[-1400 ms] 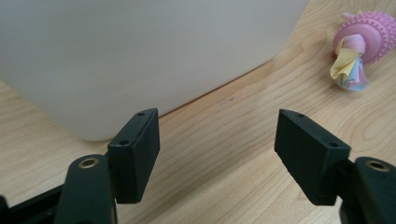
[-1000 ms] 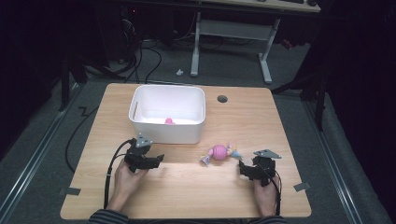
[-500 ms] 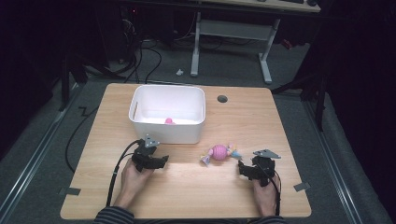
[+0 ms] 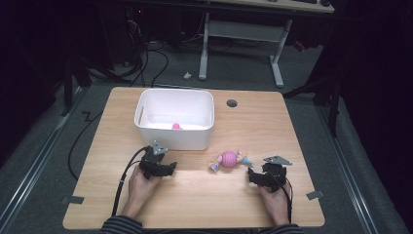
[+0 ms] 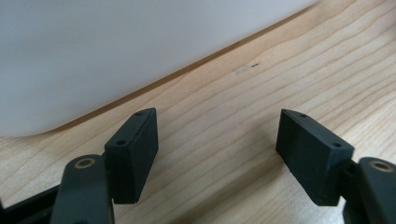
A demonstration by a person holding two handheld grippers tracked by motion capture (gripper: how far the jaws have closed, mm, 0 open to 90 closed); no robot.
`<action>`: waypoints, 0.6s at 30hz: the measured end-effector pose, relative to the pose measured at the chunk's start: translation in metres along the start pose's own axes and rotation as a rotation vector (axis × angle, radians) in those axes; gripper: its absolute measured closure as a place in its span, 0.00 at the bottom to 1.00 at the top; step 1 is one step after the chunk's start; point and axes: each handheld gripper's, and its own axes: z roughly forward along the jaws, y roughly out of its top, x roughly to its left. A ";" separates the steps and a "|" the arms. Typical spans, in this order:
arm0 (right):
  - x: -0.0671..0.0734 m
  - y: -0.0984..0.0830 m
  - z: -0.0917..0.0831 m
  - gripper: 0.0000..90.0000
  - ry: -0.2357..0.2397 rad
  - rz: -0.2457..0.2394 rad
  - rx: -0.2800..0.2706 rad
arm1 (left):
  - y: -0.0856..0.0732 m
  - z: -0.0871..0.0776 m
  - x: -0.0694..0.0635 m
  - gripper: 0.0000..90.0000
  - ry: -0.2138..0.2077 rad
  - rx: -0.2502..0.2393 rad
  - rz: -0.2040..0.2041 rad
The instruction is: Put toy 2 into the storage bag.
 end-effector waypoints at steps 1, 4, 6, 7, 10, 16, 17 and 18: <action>0.000 0.000 0.000 0.14 0.001 -0.001 0.002 | -0.004 0.001 -0.001 0.33 0.001 -0.031 -0.002; -0.002 0.000 -0.001 0.14 0.017 -0.017 0.009 | -0.007 0.001 -0.002 0.30 0.000 -0.060 -0.005; -0.003 0.000 -0.003 0.15 0.028 -0.027 0.021 | -0.007 0.001 -0.002 0.30 0.001 -0.058 -0.004; -0.003 0.000 -0.004 0.16 0.031 -0.023 0.028 | -0.007 0.001 -0.002 0.30 0.001 -0.059 -0.004; -0.003 -0.001 -0.008 0.18 0.032 -0.041 0.039 | -0.007 0.001 -0.002 0.30 0.001 -0.059 -0.004; -0.002 -0.003 -0.023 0.23 0.085 -0.053 0.003 | -0.007 0.001 -0.002 0.30 0.002 -0.060 -0.003; -0.001 -0.003 -0.024 0.23 0.089 -0.055 -0.004 | -0.007 0.001 -0.002 0.30 0.002 -0.060 -0.003; 0.000 -0.003 -0.026 0.24 0.098 -0.057 -0.010 | -0.007 0.001 -0.002 0.30 0.002 -0.060 -0.004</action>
